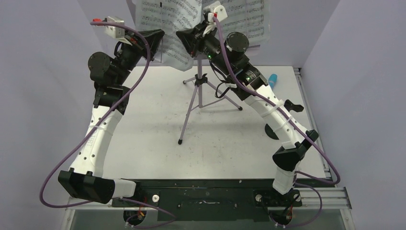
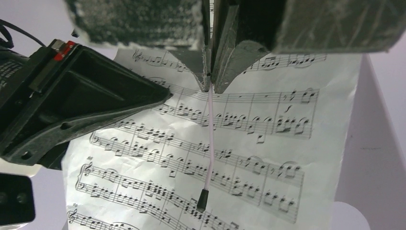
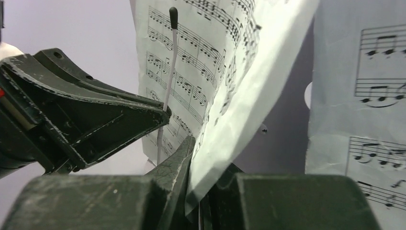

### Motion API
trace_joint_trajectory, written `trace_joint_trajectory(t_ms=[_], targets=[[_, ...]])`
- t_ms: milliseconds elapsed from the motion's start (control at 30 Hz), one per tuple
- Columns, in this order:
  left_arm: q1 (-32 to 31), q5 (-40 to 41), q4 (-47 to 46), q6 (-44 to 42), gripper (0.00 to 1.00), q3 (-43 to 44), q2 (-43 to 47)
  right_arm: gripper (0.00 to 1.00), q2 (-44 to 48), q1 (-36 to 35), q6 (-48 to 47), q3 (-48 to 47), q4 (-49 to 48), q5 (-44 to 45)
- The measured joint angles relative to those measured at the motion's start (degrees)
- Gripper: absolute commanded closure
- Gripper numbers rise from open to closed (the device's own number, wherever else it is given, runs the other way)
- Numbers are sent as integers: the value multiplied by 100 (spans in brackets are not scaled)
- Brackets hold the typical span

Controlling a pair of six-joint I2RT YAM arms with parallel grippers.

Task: Set up the instrument practice props

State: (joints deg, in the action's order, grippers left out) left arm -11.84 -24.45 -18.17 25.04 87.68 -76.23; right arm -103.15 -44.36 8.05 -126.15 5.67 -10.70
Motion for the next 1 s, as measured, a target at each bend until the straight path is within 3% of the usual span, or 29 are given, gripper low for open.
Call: trace_joint_trajectory(t_ms=[167,267,367,500,700,1000], targets=[[-50,4,0,-13,100,-22,7,94,-173,-39,-33,-138,50,96],[-79,20,-2,-24,98,-24,7,87,-177,-50,-48,-168,83,153],[-98,24,-11,-15,74,-44,9,79,-177,-87,-90,-190,96,203],[-140,44,-63,-31,60,-111,42,76,-173,-114,-140,-162,164,291],[-157,114,-122,-48,58,-216,120,65,57,-146,-136,330,190,417],[-157,229,-133,-74,58,-286,157,65,544,-155,-90,1082,286,654]])
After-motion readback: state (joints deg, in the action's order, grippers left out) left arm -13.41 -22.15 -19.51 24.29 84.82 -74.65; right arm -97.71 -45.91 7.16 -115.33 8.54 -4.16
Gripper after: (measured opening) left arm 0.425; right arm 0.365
